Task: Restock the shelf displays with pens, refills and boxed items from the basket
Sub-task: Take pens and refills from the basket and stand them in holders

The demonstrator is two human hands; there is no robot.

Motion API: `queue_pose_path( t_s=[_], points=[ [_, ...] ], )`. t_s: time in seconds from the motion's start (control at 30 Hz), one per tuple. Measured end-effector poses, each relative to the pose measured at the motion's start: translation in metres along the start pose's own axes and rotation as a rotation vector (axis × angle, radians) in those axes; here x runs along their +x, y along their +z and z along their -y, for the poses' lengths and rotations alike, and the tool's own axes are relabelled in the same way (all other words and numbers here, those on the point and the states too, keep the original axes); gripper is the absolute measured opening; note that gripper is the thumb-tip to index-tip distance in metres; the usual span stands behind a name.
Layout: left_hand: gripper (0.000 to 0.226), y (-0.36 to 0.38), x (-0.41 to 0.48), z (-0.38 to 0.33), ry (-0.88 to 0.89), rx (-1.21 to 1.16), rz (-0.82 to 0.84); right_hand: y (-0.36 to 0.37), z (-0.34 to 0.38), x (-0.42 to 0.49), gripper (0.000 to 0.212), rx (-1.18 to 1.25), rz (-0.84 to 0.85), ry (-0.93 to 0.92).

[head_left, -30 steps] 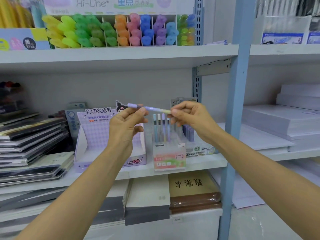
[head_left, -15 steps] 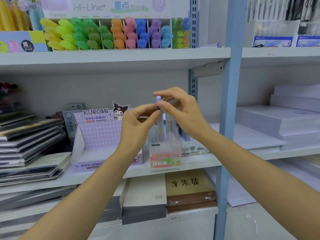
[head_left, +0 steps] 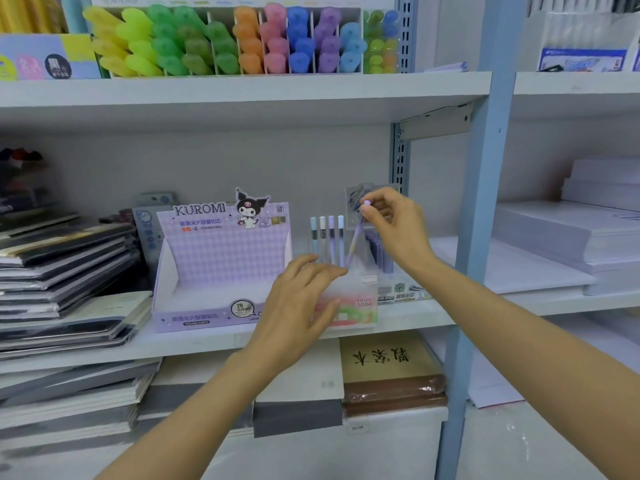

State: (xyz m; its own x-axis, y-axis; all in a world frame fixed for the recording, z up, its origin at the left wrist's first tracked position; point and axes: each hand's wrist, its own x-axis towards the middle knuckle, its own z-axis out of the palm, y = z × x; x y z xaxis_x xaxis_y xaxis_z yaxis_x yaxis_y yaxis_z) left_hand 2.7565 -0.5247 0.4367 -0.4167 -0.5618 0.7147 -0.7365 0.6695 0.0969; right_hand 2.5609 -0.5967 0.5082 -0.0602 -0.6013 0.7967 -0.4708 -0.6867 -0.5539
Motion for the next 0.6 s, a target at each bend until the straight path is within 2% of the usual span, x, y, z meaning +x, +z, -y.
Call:
queue_pose_path(
  t_s=[0.23, 0.37, 0.43, 0.6],
  points=[
    [0.040, -0.001, 0.001, 0.003, 0.004, 0.028, 0.004, 0.008, -0.009, 0.018, 0.007, -0.188, 0.131, -0.071],
    [0.041, 0.000, 0.001, 0.004, -0.006, 0.033, -0.006, 0.011, -0.011, 0.021, 0.005, -0.214, 0.140, -0.071],
    [0.042, 0.001, 0.000, 0.003, -0.006, 0.040, -0.008, 0.014, -0.012, 0.018, 0.011, -0.226, 0.130, -0.084],
    [0.045, 0.002, -0.001, 0.003, -0.004, 0.045, -0.007, 0.019, -0.016, 0.013, 0.011, -0.419, 0.133, -0.125]
  ],
)
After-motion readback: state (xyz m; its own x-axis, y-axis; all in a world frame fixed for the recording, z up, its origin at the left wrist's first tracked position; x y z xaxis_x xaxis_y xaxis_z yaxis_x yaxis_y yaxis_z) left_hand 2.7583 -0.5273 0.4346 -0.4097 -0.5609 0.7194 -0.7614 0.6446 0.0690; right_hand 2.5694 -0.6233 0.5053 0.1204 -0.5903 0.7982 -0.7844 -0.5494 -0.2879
